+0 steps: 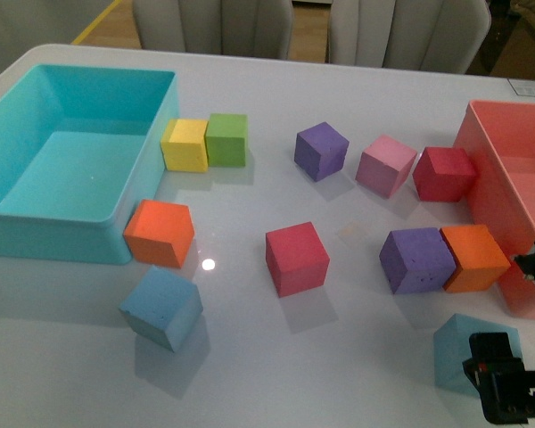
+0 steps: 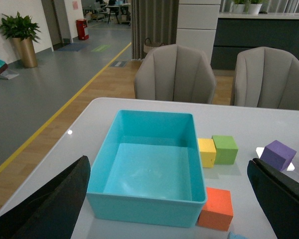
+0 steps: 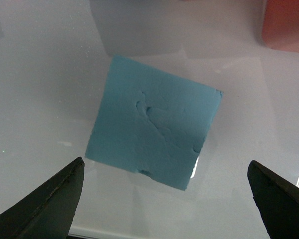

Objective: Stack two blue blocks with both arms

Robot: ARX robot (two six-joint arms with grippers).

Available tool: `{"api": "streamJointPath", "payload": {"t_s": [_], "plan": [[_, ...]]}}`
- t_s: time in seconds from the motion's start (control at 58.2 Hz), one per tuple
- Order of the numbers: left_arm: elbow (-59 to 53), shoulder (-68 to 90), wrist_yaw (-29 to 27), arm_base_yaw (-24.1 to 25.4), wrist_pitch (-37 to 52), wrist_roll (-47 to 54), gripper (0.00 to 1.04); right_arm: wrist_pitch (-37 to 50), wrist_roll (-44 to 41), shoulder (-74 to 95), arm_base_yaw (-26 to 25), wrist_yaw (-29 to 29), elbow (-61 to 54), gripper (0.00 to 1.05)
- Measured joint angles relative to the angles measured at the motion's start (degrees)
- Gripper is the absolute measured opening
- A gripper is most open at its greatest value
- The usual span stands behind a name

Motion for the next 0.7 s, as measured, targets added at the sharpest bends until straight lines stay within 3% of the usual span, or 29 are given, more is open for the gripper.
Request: {"api": "streamJointPath", "payload": {"t_s": [0.258, 0.705], "plan": [[0.0, 0.0, 0.0, 0.0, 0.0, 0.0, 0.96, -2.01, 8.63, 3.58, 1.29, -1.14, 4.55, 0.96], [0.0, 0.0, 0.0, 0.0, 0.0, 0.0, 0.96, -1.2, 11.1, 10.38, 1.33, 0.02, 7.21, 0.96]]}}
